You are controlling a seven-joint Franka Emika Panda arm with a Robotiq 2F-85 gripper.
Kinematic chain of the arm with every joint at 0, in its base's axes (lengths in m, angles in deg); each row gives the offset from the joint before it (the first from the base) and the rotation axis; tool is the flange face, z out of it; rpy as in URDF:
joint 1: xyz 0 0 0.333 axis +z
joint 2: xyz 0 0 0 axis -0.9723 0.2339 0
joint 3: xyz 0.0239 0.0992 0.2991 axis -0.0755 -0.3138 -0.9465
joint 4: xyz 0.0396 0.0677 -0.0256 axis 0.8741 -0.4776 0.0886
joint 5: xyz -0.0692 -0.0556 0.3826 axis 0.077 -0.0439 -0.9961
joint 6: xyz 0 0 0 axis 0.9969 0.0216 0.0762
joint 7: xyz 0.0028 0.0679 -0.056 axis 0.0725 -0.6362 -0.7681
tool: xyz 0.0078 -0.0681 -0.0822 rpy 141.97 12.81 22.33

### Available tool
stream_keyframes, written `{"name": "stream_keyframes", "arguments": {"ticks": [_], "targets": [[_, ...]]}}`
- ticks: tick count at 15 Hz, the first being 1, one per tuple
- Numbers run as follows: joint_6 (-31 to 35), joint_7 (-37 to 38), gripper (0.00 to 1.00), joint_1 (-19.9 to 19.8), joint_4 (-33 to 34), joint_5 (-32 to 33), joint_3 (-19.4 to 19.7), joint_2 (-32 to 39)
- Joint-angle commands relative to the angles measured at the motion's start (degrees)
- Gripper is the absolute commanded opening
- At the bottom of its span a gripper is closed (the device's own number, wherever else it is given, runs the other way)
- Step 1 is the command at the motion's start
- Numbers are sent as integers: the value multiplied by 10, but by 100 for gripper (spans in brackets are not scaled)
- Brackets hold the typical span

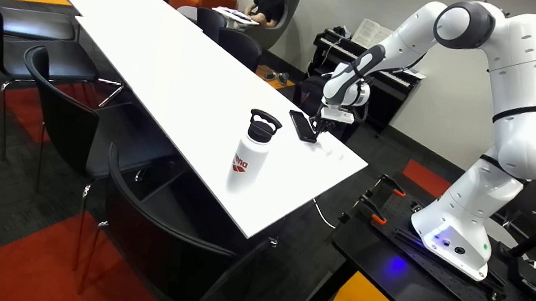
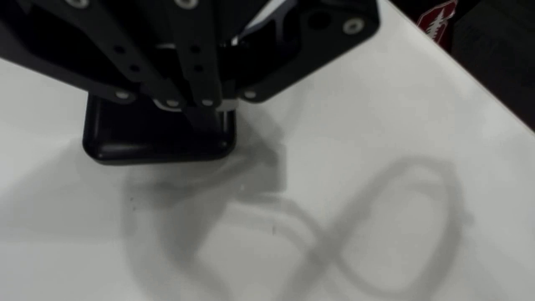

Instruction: Slide the cover over the calculator.

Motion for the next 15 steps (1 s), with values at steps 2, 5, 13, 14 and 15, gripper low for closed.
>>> {"name": "stream_keyframes", "arguments": {"ticks": [2,5,13,14,15], "targets": [[1,5,0,-17,7,-16,-8,-9],[-1,8,0,-23,20,-29,-15,-2],[12,60,0,-8,72,-57,-8,36],[13,71,0,-4,80,-56,-4,43],[10,80,0,-1,90,-55,0,50]]}}
